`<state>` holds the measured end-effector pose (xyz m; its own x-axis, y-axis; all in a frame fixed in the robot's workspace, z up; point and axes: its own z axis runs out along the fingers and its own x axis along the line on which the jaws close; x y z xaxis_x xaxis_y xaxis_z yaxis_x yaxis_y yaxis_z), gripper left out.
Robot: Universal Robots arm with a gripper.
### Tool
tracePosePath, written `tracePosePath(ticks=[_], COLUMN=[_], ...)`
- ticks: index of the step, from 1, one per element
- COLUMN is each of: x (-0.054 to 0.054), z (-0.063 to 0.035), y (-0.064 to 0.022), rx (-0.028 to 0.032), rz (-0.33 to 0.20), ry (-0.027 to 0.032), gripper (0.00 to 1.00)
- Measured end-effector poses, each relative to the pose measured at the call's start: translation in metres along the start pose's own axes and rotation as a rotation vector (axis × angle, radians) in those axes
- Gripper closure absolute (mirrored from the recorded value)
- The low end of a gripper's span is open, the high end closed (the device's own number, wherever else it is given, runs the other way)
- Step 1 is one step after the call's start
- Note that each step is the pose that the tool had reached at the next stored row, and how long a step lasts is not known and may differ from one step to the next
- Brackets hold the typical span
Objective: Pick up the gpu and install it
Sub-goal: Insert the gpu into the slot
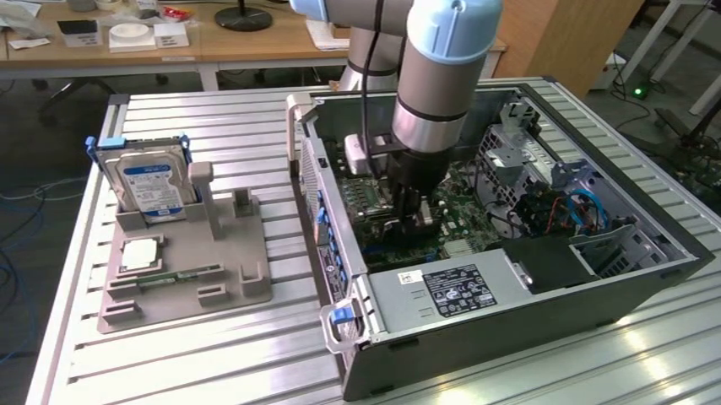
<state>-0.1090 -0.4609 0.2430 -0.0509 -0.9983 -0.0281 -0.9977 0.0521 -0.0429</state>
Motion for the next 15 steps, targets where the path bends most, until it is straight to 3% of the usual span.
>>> tracePosePath(ticks=[11,14,15], x=[-0.001,-0.001,-0.001], z=[-0.0457,-0.0471,-0.0471], y=[-0.0020,-0.0020,-0.0020], rx=[0.0062,0.0075,0.0075], rz=[0.000,0.000,0.000], ry=[-0.0001,-0.0002,-0.0001], gripper=[0.65,0.66,0.73])
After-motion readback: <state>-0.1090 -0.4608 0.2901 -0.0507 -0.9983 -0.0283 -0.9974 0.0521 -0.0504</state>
